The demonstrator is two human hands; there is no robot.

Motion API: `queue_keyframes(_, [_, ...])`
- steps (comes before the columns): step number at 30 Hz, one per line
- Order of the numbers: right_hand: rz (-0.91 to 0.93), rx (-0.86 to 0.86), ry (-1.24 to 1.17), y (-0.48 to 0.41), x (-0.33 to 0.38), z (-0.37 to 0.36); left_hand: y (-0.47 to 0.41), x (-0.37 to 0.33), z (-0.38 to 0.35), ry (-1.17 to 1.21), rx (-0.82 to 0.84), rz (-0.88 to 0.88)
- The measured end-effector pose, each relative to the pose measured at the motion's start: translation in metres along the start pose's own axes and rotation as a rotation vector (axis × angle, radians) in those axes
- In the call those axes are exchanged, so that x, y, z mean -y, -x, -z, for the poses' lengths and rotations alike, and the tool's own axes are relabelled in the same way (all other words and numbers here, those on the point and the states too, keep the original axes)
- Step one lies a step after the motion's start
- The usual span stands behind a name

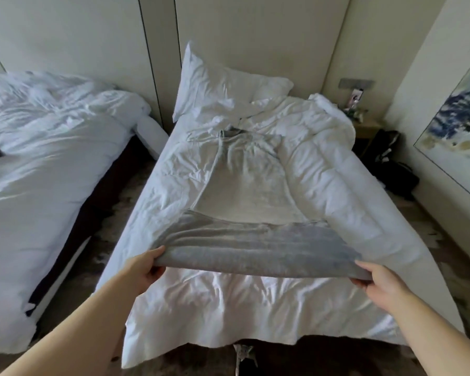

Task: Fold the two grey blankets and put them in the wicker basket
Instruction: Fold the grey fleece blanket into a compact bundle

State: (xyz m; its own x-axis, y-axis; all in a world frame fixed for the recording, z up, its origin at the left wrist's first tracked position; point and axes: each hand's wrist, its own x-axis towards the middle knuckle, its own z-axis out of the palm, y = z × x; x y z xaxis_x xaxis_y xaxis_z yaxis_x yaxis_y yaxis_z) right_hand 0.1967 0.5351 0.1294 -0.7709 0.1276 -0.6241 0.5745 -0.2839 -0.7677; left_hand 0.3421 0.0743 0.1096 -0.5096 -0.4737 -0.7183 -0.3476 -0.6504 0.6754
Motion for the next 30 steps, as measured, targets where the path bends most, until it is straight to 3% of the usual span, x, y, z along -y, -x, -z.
queue_keyframes(13, [-0.136,-0.065,-0.03,0.026,-0.096,0.061,0.024,0.064,0.052,0.005,-0.043,0.109])
queue_keyframes(21, [-0.118,-0.118,-0.188,-0.011,-0.06,0.021,-0.002,0.026,0.005,0.159,0.008,0.114])
queue_keyframes(27, [-0.087,-0.098,-0.26,-0.068,-0.012,-0.038,-0.063,-0.028,-0.059,0.169,0.013,0.128])
queue_keyframes(30, [-0.096,-0.096,-0.365,-0.112,0.01,-0.073,-0.109,-0.054,-0.092,0.305,0.07,0.126])
